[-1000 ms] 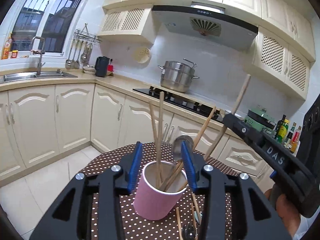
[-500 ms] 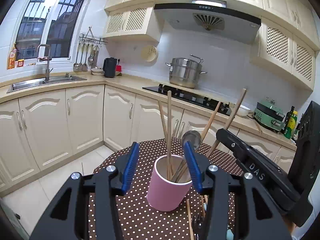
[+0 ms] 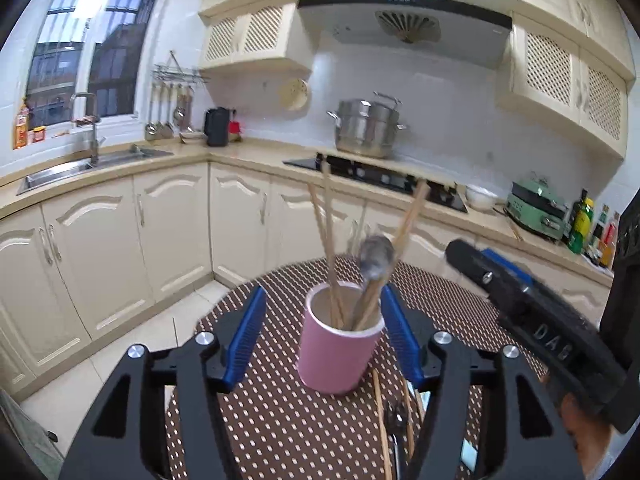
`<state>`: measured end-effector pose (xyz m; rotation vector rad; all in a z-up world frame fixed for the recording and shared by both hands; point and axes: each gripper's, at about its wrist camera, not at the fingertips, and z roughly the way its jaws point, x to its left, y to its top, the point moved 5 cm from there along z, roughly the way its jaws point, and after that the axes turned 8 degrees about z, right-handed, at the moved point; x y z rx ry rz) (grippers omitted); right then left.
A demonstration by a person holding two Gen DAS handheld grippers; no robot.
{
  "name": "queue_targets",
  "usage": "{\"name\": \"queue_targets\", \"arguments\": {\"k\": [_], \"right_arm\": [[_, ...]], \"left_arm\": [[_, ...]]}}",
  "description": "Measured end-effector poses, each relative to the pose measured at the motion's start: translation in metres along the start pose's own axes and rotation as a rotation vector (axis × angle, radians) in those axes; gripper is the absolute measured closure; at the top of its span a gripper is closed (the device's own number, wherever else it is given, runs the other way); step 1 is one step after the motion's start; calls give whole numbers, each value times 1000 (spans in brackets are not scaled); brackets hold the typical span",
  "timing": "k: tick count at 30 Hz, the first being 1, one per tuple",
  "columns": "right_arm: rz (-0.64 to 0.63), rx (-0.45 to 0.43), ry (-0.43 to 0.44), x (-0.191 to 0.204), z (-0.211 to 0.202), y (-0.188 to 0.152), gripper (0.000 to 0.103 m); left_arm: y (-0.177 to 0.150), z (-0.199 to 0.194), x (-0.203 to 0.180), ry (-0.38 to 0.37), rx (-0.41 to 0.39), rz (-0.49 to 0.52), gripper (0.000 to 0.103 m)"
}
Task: Organize utensils
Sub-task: 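Move both grippers back over the remaining utensils, then close the left gripper on a wooden chopstick while the right grasps another chopstick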
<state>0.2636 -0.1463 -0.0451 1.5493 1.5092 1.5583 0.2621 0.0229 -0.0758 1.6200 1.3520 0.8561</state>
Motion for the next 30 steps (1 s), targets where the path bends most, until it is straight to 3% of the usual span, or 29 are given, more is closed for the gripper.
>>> {"name": "queue_targets", "arguments": {"k": [4,6,9,15,19,30], "right_arm": [[-5,25,-41,-20,-14,-5,43],[3,55,-59,-32,-19,-10,42],[19,95,-84,-47,-24,-18,41],[55,193,-122,-76,-31,-43,40],[84,232,-130,-90,-33,-55,40],[120,285,-132,-106,-30,-70,40]], "left_arm": [[-16,12,-17,-82,121,29,44],[-31,25,-27,-123,232,47,44],[-59,45,-38,-159,404,67,44],[-107,72,-50,-189,616,82,44],[-123,80,-58,-188,673,98,55],[-136,96,-68,-133,710,148,56]]}}
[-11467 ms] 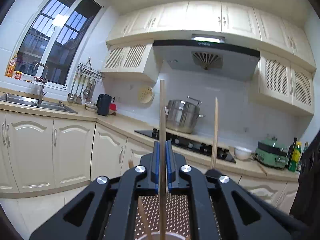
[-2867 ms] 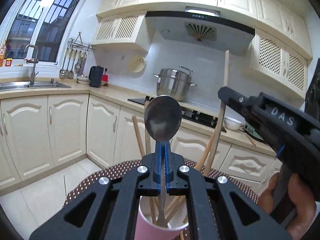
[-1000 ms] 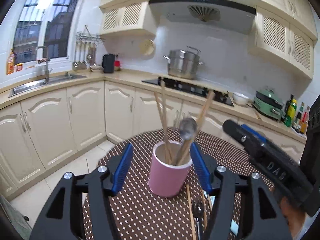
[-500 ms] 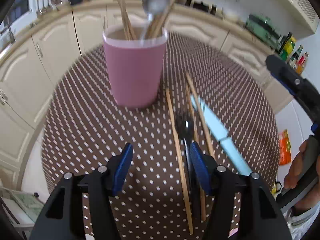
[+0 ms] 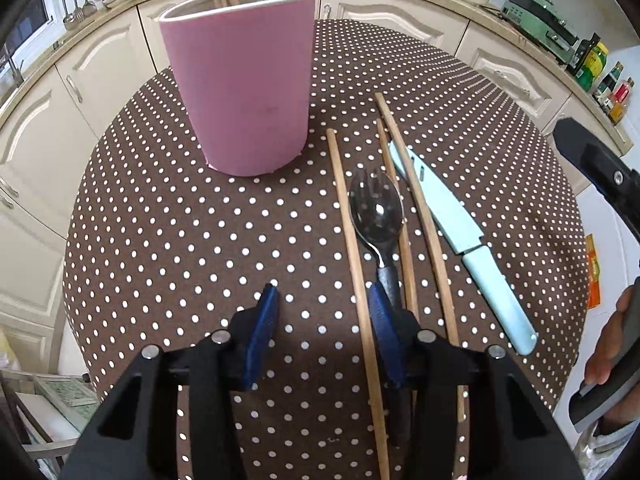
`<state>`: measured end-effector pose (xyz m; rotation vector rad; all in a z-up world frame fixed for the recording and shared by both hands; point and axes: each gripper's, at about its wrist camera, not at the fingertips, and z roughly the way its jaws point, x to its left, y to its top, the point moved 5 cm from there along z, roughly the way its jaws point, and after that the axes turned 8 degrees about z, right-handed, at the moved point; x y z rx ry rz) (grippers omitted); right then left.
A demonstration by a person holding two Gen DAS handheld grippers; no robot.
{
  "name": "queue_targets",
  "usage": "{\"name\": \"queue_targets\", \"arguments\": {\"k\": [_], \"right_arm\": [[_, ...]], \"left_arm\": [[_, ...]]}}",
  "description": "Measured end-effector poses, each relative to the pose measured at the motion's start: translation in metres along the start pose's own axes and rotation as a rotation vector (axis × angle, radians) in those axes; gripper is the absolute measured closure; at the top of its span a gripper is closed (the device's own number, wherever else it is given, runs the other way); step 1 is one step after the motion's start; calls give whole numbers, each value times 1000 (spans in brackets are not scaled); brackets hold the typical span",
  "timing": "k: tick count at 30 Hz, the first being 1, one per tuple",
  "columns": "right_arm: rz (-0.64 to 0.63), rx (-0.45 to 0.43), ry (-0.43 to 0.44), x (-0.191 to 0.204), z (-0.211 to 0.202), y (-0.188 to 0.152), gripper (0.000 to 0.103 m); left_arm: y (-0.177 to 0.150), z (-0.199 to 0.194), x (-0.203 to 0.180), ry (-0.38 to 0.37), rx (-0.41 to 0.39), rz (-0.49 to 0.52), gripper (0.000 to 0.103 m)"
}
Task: Organize utensils
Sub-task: 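Close the left gripper on a wooden chopstick while the right grasps another chopstick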
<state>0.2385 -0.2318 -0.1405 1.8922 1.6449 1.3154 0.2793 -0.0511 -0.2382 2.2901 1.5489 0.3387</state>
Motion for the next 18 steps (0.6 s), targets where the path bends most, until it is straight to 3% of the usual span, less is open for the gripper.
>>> {"name": "queue_targets", "arguments": {"k": [3,5,7,9,12,18], "right_arm": [[-1,27,-12,-1,6,-2,40],[-7,60,-23,0,12,-3,40],[-17,106,-47,1,21,-5,40],[-17,148,-52,3,30,-6,40],[-28,222,-67,8,49,-8,40],[-40,335,-85,21,83,-11,42]], "left_arm": [[15,8,-6,32,9,16,58],[21,12,-5,56,6,6,70],[26,15,-8,49,3,-5,92],[29,17,-7,36,-3,-21,97],[30,16,-1,6,-24,-55,97],[-2,-3,9,-47,-37,-106,97]]}}
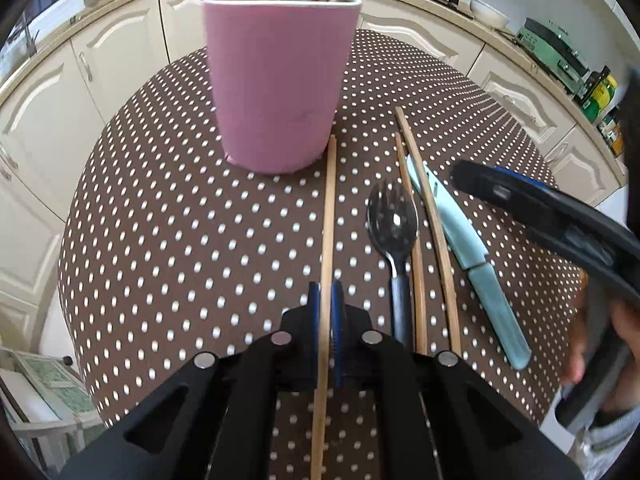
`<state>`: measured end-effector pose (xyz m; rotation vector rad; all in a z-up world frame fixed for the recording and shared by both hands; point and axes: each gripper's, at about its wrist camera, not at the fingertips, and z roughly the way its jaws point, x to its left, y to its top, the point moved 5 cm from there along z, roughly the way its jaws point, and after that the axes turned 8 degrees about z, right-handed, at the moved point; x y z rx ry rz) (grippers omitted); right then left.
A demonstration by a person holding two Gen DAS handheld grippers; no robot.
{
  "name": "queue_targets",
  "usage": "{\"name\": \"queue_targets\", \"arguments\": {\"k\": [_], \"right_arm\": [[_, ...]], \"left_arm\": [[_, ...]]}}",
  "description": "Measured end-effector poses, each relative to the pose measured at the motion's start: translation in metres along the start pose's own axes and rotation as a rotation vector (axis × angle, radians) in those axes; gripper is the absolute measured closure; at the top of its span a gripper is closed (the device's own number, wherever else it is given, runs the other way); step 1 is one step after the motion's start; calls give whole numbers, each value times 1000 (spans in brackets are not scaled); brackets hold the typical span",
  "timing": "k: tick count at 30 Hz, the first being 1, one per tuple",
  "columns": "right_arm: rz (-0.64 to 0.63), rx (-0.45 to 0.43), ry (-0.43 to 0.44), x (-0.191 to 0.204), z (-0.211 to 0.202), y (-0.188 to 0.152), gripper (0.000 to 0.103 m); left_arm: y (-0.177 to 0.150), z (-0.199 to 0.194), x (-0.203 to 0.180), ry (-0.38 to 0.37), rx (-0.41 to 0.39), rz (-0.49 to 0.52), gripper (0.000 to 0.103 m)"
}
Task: Organize utensils
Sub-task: 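Close the left gripper on a wooden chopstick while the right grasps another chopstick, then lift both chopsticks with both grippers up over the pink cup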
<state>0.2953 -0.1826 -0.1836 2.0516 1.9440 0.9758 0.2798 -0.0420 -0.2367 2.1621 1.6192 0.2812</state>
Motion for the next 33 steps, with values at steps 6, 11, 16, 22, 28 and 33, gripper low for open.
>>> {"name": "queue_targets", "arguments": {"k": [6,11,16,22,28,33], "right_arm": [[-16,70,-43,11,25,6,56],[-17,94,-38,12,35,8,85],[-15,95,-33,8,31,13,94],[2,64,3,-6,14,13,96],[35,-20,92,-15,-23,9,96],[61,-132,186,-20,-63,6,96]], "left_arm": [[-22,-14,12,-20,-16,-38,97],[-33,-22,22,-14,-24,-54,97],[-44,-31,35,-18,-32,-70,98],[-43,-41,31,-38,-78,-73,98],[-40,-57,19,-53,-149,-59,98],[-45,-80,5,-104,-233,-16,98]]}}
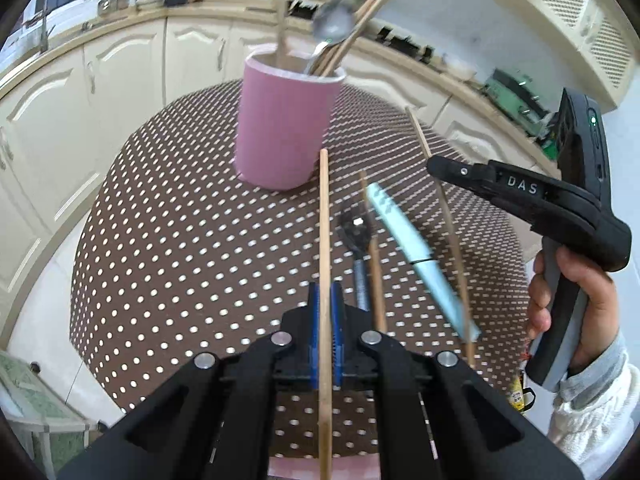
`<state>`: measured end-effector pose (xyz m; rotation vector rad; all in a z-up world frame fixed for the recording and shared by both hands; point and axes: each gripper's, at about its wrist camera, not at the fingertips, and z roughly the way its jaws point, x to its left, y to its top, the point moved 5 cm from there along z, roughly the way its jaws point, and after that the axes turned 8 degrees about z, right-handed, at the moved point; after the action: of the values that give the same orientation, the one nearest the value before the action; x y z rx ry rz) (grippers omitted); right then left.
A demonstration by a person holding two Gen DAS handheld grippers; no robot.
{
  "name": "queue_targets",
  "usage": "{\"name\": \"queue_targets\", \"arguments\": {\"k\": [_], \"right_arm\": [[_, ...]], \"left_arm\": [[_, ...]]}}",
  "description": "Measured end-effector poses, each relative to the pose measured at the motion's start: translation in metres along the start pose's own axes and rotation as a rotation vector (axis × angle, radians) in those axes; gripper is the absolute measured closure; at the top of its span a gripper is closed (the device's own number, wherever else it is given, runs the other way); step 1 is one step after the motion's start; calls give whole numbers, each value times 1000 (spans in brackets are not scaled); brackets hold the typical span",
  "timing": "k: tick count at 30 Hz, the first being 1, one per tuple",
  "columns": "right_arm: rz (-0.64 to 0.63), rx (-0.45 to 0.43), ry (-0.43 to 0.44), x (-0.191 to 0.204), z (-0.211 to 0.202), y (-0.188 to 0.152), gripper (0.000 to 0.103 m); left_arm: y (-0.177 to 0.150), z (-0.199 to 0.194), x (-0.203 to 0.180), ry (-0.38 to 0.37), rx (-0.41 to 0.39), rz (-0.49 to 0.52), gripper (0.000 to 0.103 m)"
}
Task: Organize utensils
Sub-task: 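Lift both chopsticks with both grippers up over the pink cup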
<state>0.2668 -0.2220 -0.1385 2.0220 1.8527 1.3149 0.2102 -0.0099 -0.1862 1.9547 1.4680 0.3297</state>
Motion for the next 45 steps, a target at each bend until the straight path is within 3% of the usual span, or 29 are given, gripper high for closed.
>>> {"name": "queue_targets", "arguments": {"k": [6,11,21,27,35,45], "right_arm": [[-39,-109,76,15,-44,10,96],[-85,-205,138,46,-70,25,96],[-196,-420,219,124,-70,71,96],[-202,-483,263,144,-49,102,96],[-190,-527,284,146,-23,127,96],[-185,-607,293,145,-7,132,96]], "left_arm": [[12,-23,-23,-44,-129,69,98],[38,-49,-30,-73,-297,91,98],[120,-88,-7,-25,-739,72,98],[159,-82,14,12,-889,35,98],[189,-54,36,17,-949,-16,98],[180,-15,57,48,-887,-27,98]]}}
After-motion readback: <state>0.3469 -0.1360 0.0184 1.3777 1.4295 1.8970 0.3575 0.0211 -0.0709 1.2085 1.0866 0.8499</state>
